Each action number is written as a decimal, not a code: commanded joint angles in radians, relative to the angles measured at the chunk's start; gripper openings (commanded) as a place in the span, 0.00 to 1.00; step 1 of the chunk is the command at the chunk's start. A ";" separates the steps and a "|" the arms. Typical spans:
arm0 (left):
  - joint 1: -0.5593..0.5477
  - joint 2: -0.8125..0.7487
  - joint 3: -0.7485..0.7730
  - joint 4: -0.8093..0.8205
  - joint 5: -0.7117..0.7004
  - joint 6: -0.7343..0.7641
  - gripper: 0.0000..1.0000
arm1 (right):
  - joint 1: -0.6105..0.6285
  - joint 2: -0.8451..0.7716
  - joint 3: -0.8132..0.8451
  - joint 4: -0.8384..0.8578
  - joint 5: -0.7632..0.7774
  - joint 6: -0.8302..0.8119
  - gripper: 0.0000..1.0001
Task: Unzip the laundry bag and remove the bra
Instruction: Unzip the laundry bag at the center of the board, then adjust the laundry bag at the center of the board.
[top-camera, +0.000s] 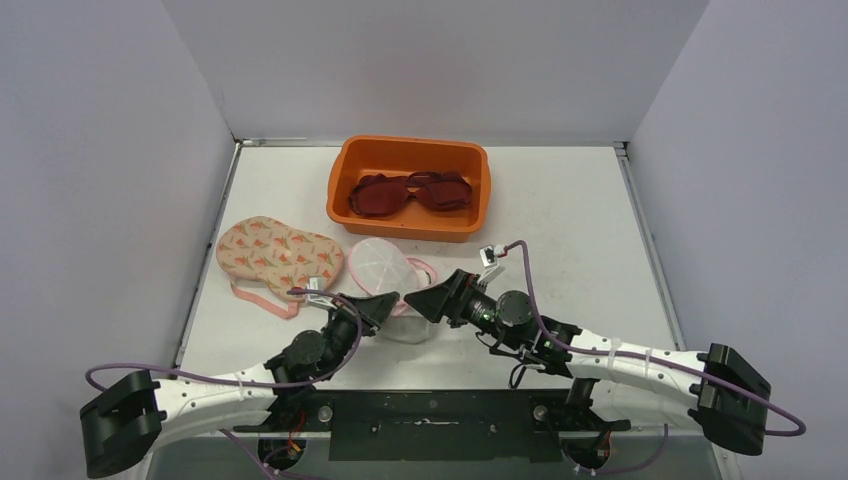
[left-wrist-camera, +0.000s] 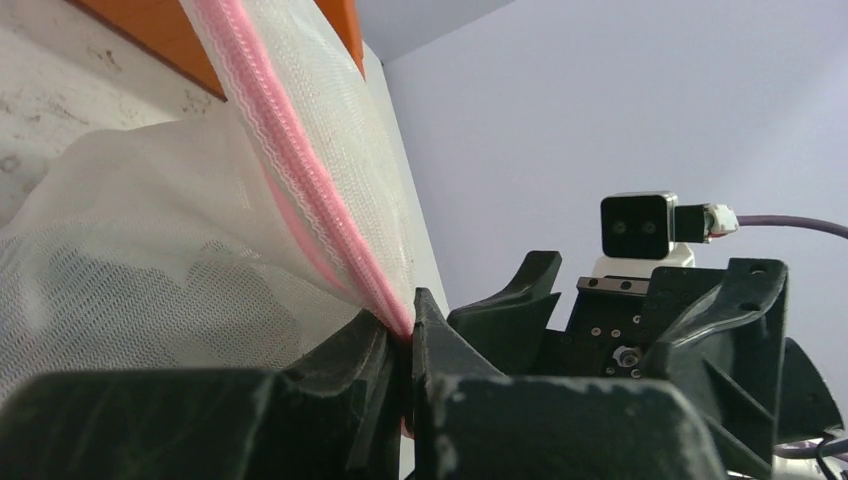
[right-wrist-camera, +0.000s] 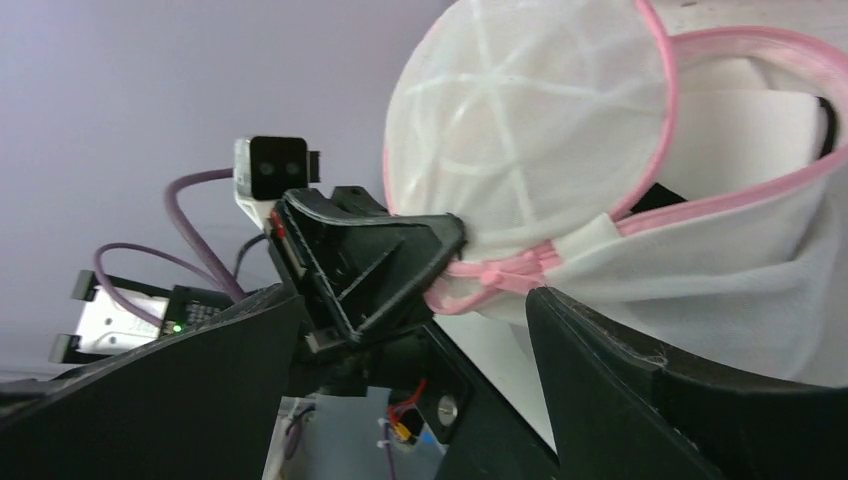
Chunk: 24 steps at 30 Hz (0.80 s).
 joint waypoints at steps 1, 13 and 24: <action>-0.014 0.049 0.041 0.232 -0.035 0.097 0.00 | -0.003 0.043 0.037 0.080 0.005 0.075 0.85; -0.111 0.142 0.034 0.364 -0.130 0.204 0.00 | -0.021 0.125 0.001 0.141 0.001 0.316 0.86; -0.165 0.155 0.016 0.422 -0.226 0.277 0.00 | -0.018 0.197 -0.029 0.211 -0.010 0.466 0.86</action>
